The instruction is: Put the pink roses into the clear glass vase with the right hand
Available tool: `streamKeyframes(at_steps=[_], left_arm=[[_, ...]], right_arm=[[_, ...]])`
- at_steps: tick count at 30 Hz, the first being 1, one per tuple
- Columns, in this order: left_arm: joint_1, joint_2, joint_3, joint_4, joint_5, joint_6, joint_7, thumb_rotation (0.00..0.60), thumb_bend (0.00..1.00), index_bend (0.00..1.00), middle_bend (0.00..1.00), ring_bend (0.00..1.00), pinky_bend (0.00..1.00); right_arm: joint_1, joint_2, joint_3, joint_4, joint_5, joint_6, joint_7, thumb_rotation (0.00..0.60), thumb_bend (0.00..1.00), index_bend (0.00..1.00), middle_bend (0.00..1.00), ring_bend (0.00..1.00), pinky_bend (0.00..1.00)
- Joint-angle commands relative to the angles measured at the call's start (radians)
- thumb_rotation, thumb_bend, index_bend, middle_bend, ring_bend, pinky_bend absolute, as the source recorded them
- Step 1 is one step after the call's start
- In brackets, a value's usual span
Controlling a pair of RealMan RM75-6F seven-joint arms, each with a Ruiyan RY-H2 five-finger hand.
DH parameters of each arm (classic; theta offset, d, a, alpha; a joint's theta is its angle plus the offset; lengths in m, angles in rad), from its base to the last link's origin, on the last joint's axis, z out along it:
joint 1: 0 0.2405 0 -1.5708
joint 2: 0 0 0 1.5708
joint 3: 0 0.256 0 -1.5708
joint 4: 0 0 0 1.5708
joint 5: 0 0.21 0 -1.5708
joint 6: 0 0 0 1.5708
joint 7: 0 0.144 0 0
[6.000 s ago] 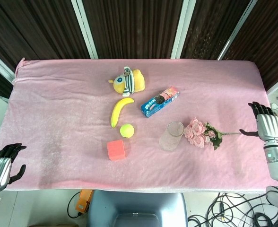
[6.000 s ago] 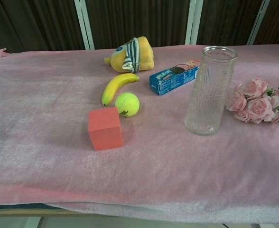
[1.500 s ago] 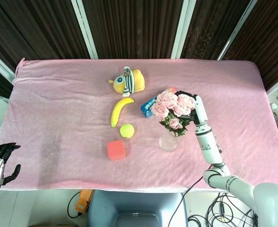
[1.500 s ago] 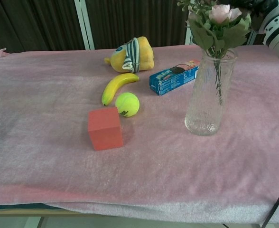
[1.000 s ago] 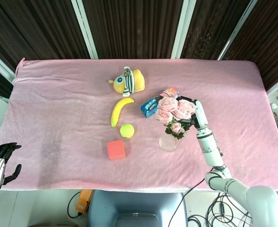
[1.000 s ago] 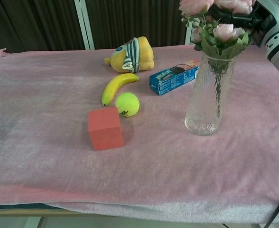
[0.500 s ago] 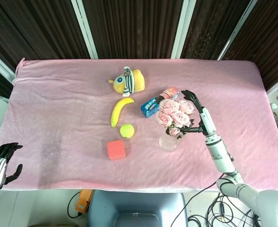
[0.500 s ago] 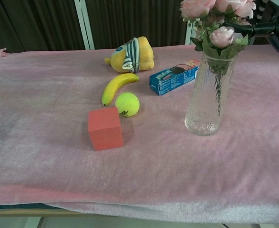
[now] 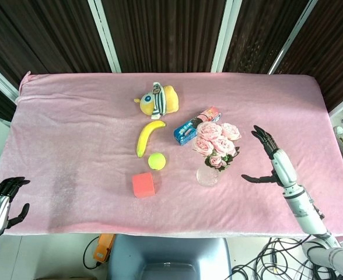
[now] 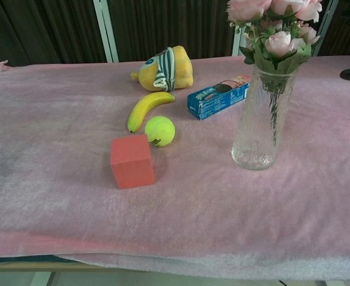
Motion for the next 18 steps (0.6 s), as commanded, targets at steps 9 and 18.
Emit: streamKeyframes(at_steps=[9,18], left_arm=[[-0.010,-0.016,-0.001,0.009,0.001,-0.011,0.026,0.600,0.39,0.26,0.20,0.15,0.28],[-0.017,-0.035,-0.009,0.023,-0.005,-0.009,0.051,0.600,0.39,0.26,0.20,0.15,0.28]], right_arm=[[-0.202,0.246,-0.055,-0.436,0.225,-0.165,-0.807,0.600,0.10,0.00,0.00,0.00,0.06],[-0.207,0.302,-0.026,-0.574,0.315,-0.251,-0.958,0.600,0.10,0.00,0.00,0.00,0.08]])
